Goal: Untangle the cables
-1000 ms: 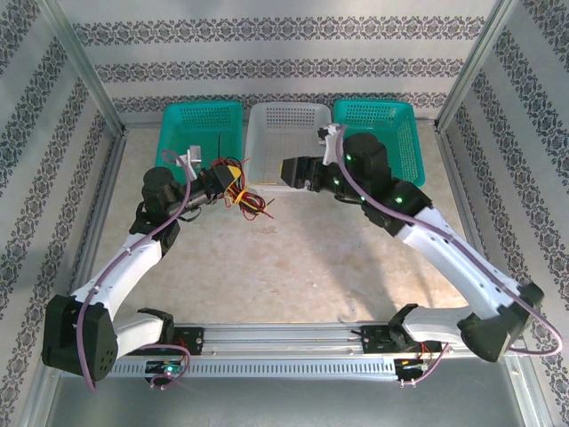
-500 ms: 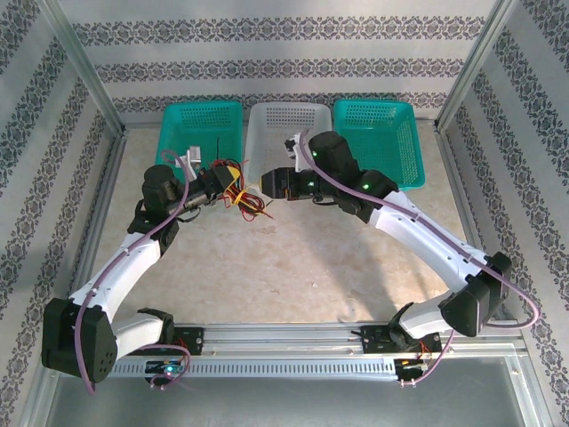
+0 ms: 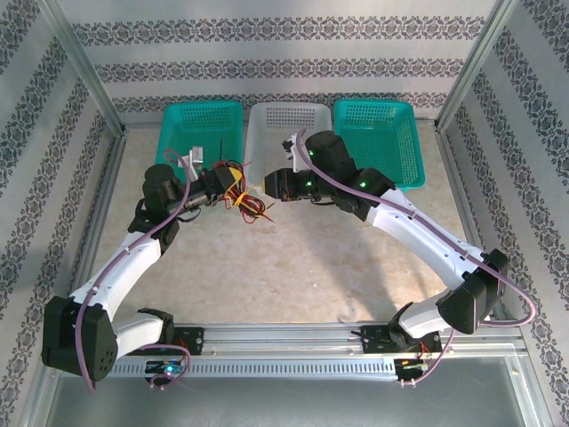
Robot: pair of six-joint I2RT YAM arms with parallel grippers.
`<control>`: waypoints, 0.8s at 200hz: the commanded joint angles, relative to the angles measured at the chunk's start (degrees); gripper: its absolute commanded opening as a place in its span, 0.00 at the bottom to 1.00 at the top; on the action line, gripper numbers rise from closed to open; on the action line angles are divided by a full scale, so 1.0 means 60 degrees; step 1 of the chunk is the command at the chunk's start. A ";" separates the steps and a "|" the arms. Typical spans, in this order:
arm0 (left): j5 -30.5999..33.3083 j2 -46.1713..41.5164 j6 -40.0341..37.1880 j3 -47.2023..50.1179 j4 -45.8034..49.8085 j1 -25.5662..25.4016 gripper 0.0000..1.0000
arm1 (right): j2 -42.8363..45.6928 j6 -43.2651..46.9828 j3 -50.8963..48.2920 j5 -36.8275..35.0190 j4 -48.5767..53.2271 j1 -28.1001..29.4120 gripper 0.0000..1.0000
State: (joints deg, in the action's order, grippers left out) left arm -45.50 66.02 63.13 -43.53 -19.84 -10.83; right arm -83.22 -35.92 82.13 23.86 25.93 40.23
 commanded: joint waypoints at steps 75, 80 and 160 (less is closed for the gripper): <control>-0.1459 0.0233 0.1386 -0.0136 -0.2746 -0.0206 0.00 | -0.0604 0.0421 0.1096 0.0565 -0.0052 -0.0792 0.00; -0.1448 0.0232 0.1664 -0.0081 -0.3194 -0.0219 0.00 | -0.0603 0.0389 0.0960 0.0492 -0.0281 -0.0822 0.00; 0.0846 0.0397 0.3915 -0.0409 -0.7204 -0.0628 0.00 | -0.1396 -0.4300 -0.2296 0.2792 -0.7841 -0.1106 0.00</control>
State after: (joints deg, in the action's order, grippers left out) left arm -46.37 67.94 80.20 -43.53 -45.04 -13.45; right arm -89.78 -49.84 74.54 38.94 -0.54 33.50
